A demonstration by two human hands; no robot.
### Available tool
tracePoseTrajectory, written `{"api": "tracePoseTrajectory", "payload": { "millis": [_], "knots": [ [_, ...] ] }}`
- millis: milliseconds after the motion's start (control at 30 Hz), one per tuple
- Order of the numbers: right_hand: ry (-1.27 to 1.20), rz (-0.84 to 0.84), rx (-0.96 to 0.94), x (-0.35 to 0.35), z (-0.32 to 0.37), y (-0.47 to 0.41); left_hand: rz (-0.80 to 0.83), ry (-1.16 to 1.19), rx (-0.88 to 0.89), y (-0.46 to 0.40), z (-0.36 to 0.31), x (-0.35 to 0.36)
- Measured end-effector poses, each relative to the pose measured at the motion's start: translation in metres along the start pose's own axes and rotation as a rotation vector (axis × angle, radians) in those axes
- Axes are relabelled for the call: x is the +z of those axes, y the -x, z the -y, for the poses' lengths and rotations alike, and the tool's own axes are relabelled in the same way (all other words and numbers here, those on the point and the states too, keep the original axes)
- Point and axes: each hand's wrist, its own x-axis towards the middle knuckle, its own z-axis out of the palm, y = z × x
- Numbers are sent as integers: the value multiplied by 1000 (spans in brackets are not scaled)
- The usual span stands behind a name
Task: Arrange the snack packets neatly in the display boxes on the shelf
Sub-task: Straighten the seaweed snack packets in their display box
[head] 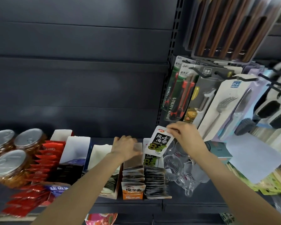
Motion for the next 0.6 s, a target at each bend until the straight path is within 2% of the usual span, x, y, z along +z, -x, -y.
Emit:
{"api": "tracePoseTrajectory", "payload": {
  "millis": [200,433,600],
  "knots": [
    [16,129,-23,6,0,-7,-28,6,5,-2,-1,2],
    [98,349,39,52,0,-14,-46,-7,58,-2,12,1],
    [169,322,94,75,-6,-16,-34,29,47,3,24,1]
  ]
}}
